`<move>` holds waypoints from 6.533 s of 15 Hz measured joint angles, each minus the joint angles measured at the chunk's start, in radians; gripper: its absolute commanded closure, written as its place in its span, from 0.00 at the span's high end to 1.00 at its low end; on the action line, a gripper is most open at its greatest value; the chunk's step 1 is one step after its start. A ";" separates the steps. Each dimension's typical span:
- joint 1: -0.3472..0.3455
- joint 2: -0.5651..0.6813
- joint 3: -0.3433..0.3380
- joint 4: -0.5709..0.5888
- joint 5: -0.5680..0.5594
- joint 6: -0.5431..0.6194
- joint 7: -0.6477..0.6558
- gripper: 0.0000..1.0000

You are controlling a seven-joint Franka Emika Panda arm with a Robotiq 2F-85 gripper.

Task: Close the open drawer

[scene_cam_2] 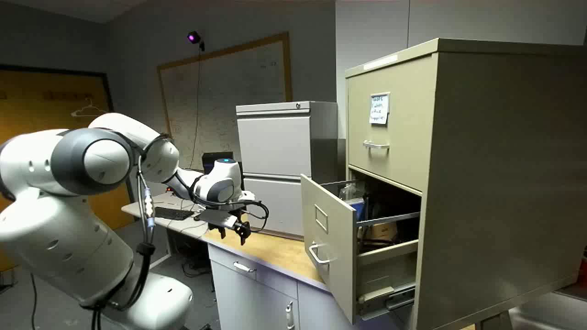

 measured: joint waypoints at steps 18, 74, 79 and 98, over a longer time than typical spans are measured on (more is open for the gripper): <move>-0.084 -0.041 -0.003 -0.003 -0.005 0.149 0.078 0.40; -1.924 -0.751 1.389 0.405 0.039 0.528 1.034 0.00; -1.822 -0.651 1.354 0.330 0.039 0.537 1.000 0.00; -1.745 -0.572 1.145 0.052 0.012 0.675 1.015 0.00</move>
